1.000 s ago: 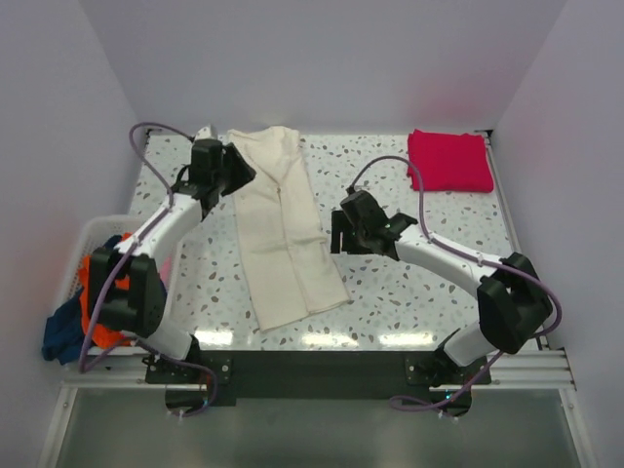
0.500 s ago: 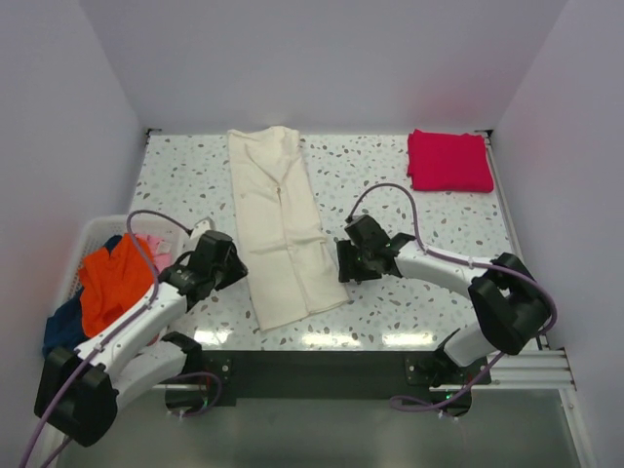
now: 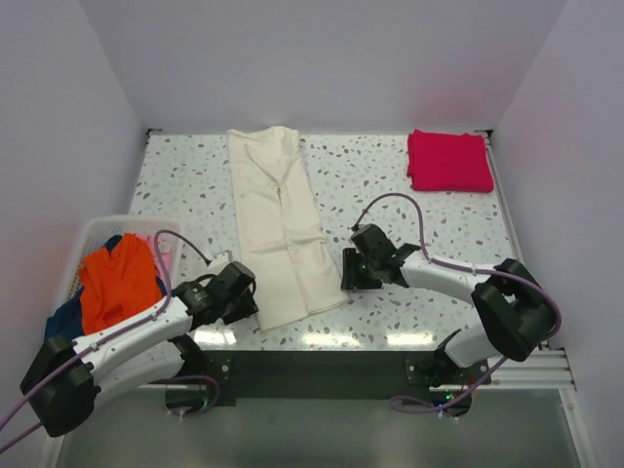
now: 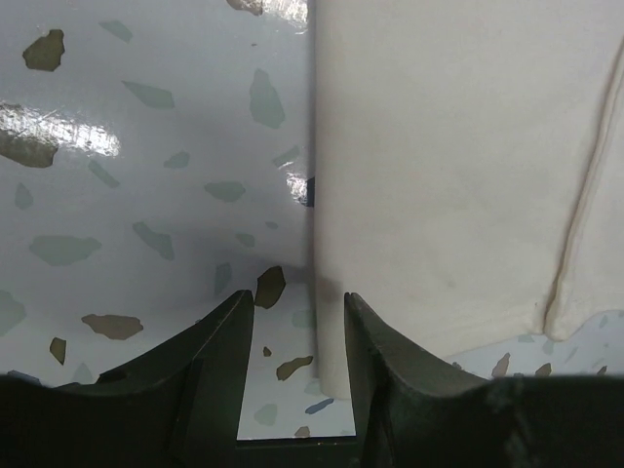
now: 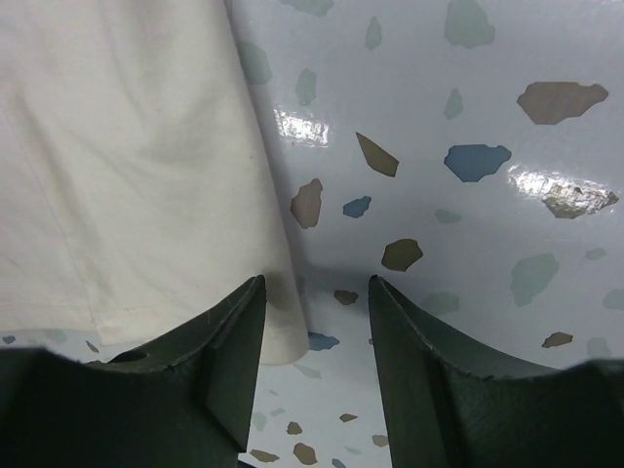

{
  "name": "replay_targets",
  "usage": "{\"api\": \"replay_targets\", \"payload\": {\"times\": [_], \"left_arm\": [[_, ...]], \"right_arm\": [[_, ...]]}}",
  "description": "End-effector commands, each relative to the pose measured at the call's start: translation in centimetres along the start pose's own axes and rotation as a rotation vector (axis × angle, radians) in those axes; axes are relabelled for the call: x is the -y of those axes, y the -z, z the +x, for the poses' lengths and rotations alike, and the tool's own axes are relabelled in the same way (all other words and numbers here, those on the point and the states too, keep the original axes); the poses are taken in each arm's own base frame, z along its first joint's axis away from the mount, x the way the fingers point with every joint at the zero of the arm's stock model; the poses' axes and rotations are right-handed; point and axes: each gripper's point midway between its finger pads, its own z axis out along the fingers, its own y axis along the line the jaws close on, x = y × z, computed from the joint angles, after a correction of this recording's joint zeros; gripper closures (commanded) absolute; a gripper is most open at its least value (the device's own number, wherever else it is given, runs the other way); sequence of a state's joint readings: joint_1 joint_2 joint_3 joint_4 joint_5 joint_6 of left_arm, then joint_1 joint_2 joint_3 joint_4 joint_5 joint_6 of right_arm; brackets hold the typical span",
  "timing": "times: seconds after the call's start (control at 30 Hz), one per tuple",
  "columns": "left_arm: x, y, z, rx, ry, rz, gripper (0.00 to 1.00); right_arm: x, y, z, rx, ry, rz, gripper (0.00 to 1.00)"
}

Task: Fold and stack the t-shirts
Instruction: Fold the tshirt

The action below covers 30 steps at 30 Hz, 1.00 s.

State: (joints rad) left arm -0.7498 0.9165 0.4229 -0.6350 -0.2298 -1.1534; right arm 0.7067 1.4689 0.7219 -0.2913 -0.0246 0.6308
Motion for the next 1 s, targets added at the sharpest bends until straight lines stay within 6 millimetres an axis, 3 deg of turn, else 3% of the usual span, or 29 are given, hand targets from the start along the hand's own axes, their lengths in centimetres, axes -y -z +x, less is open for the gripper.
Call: {"api": "replay_targets", "payload": {"times": [0.0, 0.73, 0.87, 0.97], "left_arm": [[-0.4, 0.0, 0.7, -0.021, 0.023, -0.032, 0.53], [0.5, -0.1, 4.7, -0.15, -0.05, 0.039, 0.56], [0.6, -0.2, 5.3, -0.165, -0.062, 0.047, 0.63], [1.1, -0.2, 5.5, -0.174, -0.072, 0.062, 0.77]], "right_arm": [[-0.5, -0.2, 1.3, -0.033, -0.022, -0.029, 0.5], [1.3, -0.6, 6.4, -0.11, -0.037, 0.03, 0.6], [1.8, -0.4, 7.0, -0.116, -0.043, 0.043, 0.66], [1.9, -0.3, 7.3, -0.122, -0.041, 0.047, 0.79]]}}
